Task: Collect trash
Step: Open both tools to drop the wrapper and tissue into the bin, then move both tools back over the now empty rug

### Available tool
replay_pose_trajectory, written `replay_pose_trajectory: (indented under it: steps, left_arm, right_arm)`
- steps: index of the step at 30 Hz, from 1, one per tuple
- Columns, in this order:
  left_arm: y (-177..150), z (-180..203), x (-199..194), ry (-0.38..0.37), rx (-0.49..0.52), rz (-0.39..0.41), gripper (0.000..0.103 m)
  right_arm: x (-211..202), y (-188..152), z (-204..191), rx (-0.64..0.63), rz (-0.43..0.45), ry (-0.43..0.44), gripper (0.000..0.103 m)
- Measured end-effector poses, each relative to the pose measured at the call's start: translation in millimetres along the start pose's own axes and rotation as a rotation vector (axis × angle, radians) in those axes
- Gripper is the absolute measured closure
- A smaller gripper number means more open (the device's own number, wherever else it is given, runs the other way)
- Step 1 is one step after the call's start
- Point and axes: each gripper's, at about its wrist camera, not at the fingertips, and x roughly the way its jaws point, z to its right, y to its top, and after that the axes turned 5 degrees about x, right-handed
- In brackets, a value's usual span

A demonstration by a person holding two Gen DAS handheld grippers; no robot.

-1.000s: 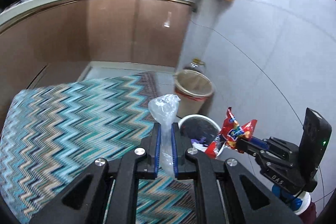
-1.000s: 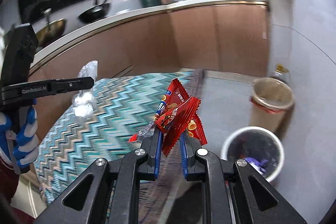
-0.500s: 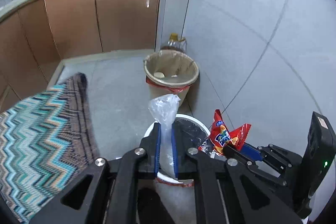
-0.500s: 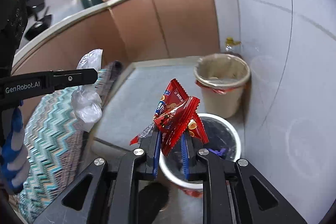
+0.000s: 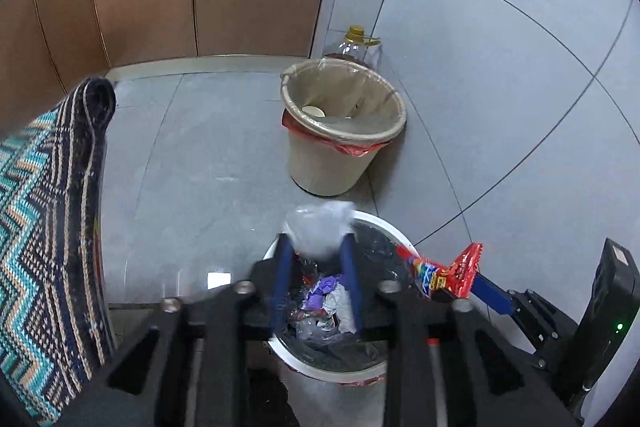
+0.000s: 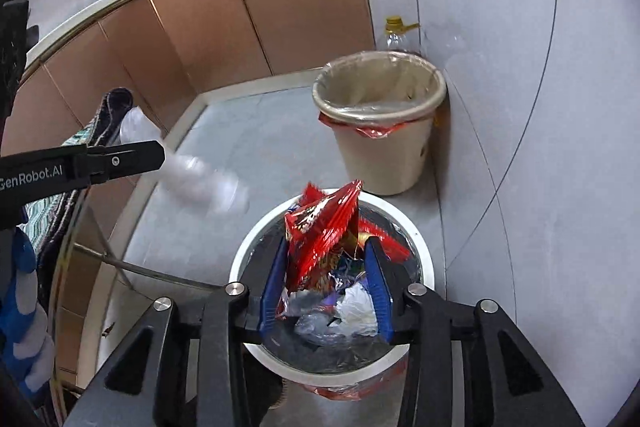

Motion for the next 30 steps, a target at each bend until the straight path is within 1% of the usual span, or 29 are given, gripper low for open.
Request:
replay_pose_trajectory:
  steps: [1, 2, 9, 14, 15, 19, 25, 30]
  left_arm:
    - [2, -1, 2, 0.004, -0.002, 0.002, 0.061]
    - [1, -4, 0, 0.001, -0.006, 0.008, 0.060]
    - [-6, -3, -19, -0.063, 0.017, 0.013, 0.060]
    - [-9, 0, -55, -0.092, 0.061, 0.055, 0.060]
    - [-9, -2, -68, -0.093, 0.070, 0.071, 0.060]
    - [-10, -11, -110, -0.084, 0.085, 0.125, 0.060]
    - [-21, -28, -164, -0.040, 0.078, 0.192, 0.060]
    - [-36, -38, -190, -0.013, 0.060, 0.222, 0.060]
  right_arm:
    - [0, -1, 1, 0.001, -0.001, -0.004, 0.059]
    - [0, -2, 1, 0.000, -0.002, -0.007, 0.058]
    - [-7, -8, -4, -0.009, 0.000, -0.029, 0.057]
    - [-21, -8, -10, -0.021, 0.019, -0.032, 0.055]
    - [-26, -8, -12, -0.024, 0.024, -0.031, 0.055]
    - [-45, -11, -23, -0.036, 0.051, -0.020, 0.055]
    - [-76, -18, -39, -0.040, 0.093, 0.019, 0.053]
    - [-98, -29, -55, -0.063, 0.111, 0.048, 0.053]
